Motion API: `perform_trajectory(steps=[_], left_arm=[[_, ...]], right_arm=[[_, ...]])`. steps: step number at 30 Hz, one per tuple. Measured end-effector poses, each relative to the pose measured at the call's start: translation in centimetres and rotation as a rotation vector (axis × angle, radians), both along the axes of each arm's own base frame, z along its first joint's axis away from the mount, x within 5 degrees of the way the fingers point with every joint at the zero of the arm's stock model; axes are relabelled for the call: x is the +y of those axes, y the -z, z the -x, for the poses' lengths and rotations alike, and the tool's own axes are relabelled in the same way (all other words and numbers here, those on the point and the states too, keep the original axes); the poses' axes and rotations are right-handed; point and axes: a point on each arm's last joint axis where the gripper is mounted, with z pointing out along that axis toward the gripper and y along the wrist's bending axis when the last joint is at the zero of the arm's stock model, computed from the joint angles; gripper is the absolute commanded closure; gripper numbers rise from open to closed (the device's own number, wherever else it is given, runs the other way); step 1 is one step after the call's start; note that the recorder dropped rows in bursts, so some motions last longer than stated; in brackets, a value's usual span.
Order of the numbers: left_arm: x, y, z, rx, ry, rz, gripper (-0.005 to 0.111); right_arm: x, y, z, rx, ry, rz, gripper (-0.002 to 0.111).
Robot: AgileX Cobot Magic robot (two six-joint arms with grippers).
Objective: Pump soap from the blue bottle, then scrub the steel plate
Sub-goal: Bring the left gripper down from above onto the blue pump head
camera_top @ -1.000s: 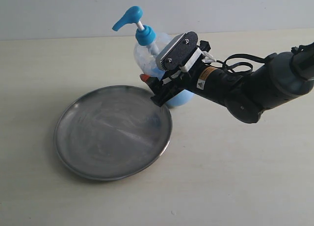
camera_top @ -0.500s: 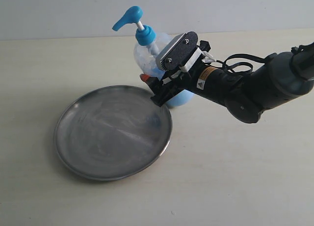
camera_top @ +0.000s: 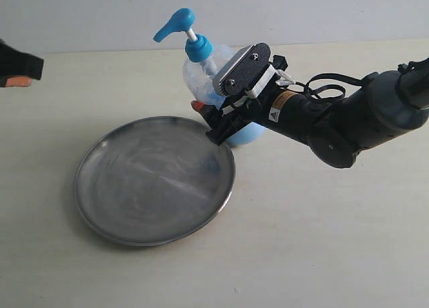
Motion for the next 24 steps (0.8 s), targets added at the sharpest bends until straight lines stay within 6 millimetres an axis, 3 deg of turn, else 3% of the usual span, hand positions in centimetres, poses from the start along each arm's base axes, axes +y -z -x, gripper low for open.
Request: perform_trajectory(steps=[11, 24], left_arm=[[-4.4, -2.0, -3.7, 0.065, 0.152, 0.064, 0.107], [-7.0, -5.3, -6.6, 0.068, 0.258, 0.172, 0.107]], right_arm=[[0.0, 0.1, 0.0, -0.002, -0.001, -0.003, 0.108], [0.0, 0.1, 0.0, -0.002, -0.001, -0.003, 0.108]])
